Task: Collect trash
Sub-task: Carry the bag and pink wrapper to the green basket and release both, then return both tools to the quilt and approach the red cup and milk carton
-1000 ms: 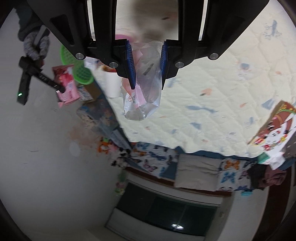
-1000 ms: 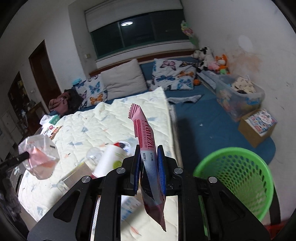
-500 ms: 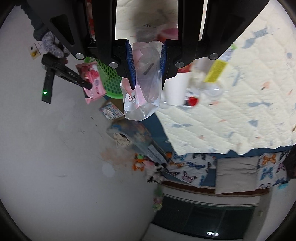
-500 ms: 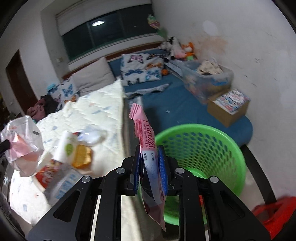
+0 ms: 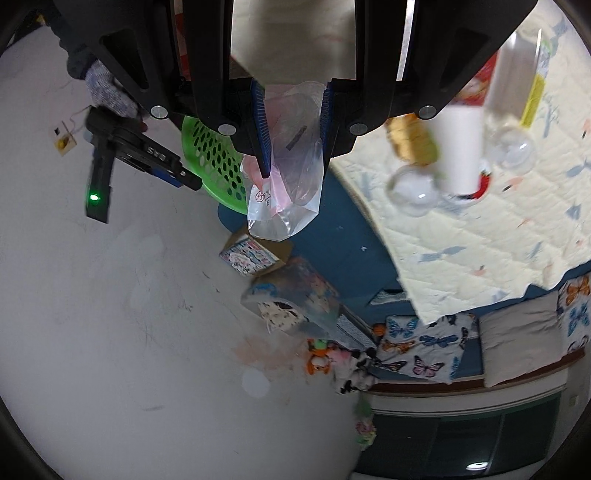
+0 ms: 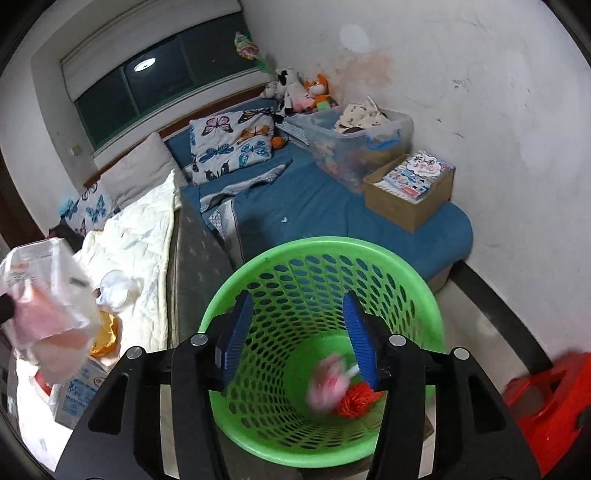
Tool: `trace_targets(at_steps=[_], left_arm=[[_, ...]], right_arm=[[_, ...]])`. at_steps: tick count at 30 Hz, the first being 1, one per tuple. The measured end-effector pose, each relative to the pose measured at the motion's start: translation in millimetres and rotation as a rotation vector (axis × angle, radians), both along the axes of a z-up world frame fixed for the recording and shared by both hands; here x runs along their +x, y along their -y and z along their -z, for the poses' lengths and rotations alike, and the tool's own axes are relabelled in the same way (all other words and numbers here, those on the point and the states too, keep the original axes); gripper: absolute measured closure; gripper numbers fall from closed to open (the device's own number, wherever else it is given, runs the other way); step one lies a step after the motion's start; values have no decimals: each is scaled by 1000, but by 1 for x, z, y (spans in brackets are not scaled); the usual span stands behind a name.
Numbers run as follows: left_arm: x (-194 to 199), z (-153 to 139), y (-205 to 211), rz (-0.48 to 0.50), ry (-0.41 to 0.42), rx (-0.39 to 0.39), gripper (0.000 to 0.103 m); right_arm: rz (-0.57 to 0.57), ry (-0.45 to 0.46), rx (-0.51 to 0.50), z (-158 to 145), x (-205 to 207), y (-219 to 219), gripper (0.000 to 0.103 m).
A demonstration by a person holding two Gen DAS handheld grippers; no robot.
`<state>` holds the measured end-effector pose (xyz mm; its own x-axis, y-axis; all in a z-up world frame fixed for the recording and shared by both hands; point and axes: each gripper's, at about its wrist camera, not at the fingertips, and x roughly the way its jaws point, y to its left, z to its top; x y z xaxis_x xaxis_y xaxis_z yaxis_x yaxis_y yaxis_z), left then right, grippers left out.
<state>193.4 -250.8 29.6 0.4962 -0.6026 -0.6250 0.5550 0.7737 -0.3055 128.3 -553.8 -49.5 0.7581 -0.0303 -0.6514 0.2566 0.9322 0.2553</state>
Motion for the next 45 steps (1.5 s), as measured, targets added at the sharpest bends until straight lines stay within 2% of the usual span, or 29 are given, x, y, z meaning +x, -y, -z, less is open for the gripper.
trace_targets(at_steps=[3, 10, 13, 16, 20, 23, 28, 35, 41, 45], left_arm=[[6, 7, 25, 31, -24, 11, 79], [14, 32, 76, 71, -74, 91, 78], [14, 41, 90, 83, -80, 115, 72], [15, 51, 101, 97, -109, 134, 71], [11, 57, 107, 117, -110, 142, 52], [10, 56, 104, 126, -107, 131, 48], [4, 46, 86, 116, -89, 104, 48], [-11, 28, 29, 54, -48, 62, 46], [-20, 23, -26, -25, -11, 81, 43], [-21, 28, -58, -64, -20, 102, 43]], right_arm=[[7, 19, -20, -5, -15, 3, 43], [28, 45, -56, -13, -44, 11, 38], [41, 50, -41, -13, -53, 15, 37], [46, 47, -35, -11, -58, 18, 36], [43, 43, -32, -11, -62, 17, 36], [36, 44, -29, -12, -62, 13, 36], [15, 53, -24, -16, -64, 2, 33], [-38, 53, -17, -16, -68, -25, 28], [-93, 54, 11, -15, -67, -53, 26], [-131, 51, 14, -16, -65, -71, 25]])
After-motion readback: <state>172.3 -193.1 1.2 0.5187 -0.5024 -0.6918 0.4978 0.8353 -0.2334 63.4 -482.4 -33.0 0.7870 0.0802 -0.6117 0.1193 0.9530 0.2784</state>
